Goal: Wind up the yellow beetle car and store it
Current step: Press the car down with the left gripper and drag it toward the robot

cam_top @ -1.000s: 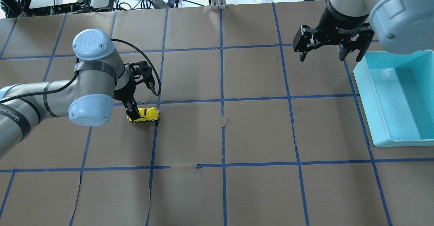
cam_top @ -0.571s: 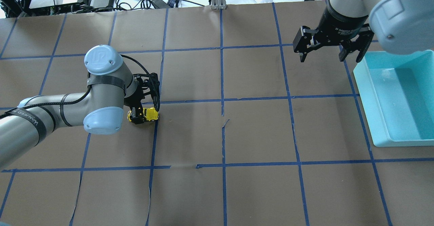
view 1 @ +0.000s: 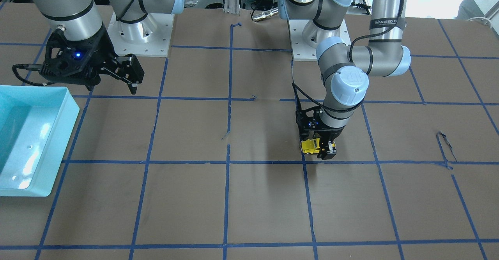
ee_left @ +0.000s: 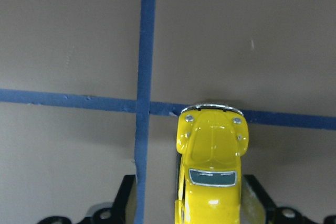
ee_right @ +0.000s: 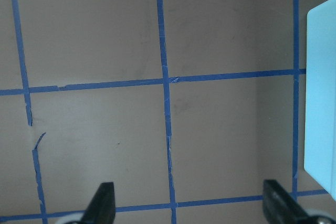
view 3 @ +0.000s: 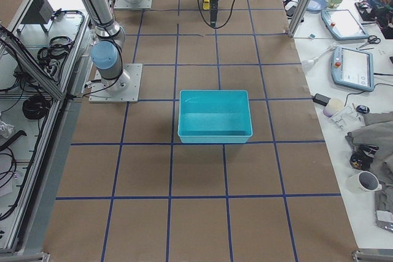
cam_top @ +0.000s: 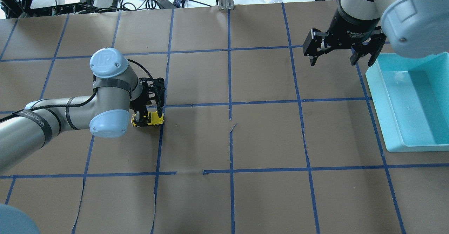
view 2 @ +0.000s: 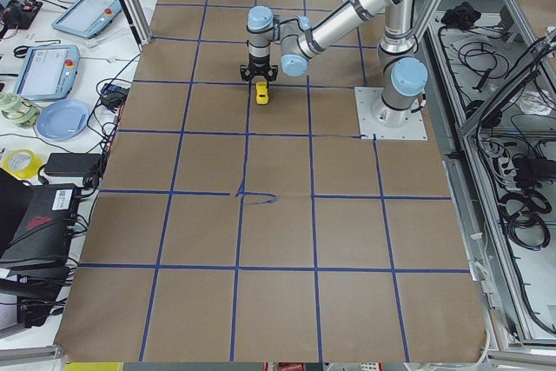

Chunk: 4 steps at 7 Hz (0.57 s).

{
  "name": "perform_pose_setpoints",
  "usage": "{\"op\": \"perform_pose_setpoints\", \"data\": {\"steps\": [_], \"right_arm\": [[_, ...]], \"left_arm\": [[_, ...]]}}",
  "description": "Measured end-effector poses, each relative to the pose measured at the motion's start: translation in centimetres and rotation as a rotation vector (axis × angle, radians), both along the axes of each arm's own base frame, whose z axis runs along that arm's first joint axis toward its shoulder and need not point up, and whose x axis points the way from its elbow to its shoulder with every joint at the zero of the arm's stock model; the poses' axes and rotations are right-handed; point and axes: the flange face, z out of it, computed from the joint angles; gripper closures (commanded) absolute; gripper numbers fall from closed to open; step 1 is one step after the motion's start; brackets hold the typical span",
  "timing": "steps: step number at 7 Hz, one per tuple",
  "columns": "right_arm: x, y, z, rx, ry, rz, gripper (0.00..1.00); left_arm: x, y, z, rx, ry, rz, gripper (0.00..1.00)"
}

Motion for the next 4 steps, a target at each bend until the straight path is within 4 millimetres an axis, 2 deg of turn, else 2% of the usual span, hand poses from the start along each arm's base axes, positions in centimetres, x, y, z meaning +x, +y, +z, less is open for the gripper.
{"op": "perform_pose_setpoints", "data": {"steps": [2,4], "right_arm": [[0.00,0.01,-0.04,0.000,0.000,0.000,0.00],[0.00,-0.02,-0.02,-0.002,0.000,-0.001,0.00]], "left_arm": [[0.07,-0.19,-0.66,0.011,-0.002,-0.001,0.29],[0.08,-0.20,-0.89,0.016,-0.002,-0.002,0.41]]}}
